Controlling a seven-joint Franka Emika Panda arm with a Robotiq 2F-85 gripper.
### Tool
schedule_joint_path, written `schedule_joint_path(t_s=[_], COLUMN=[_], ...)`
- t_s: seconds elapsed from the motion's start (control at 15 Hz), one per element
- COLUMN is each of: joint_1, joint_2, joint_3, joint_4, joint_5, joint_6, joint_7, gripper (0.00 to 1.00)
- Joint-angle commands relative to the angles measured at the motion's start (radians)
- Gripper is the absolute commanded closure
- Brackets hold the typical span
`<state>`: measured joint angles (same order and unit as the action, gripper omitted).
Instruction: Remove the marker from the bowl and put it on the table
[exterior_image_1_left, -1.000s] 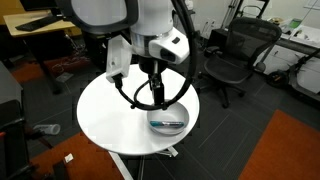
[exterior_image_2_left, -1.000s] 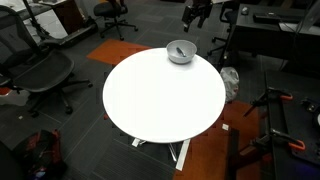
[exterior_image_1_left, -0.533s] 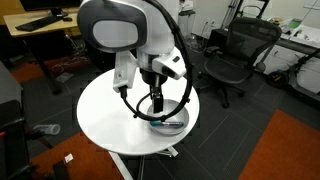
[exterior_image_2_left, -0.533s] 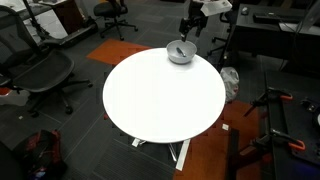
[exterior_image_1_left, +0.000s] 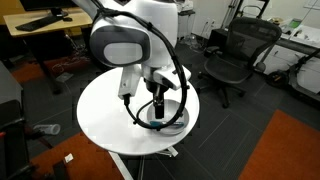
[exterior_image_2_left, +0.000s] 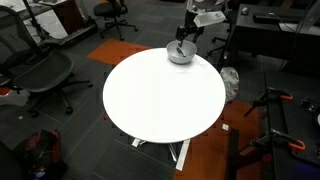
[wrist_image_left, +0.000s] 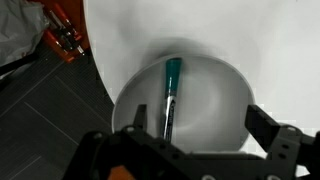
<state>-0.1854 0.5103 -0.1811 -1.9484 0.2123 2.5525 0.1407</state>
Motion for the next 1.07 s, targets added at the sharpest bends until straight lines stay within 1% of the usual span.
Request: schedule_joint_path(t_s=[0.0,0.27,0.47,1.0], joint_1=[0.019,0.034,0.035,0.028], joint_2=[0.053,0.099,0.127,0.199], joint_3=[-0.012,-0.029,-0.036,-0.040], joint_4=[0.037,0.069,0.097,0.173], joint_5=[-0.029,-0.050,-0.061,-0.062], joint_6=[0.050,0.077,0.071,0.051], joint_7=[0.075,0.125,0.145,0.142], gripper=[0.00,0.00,0.00,0.00])
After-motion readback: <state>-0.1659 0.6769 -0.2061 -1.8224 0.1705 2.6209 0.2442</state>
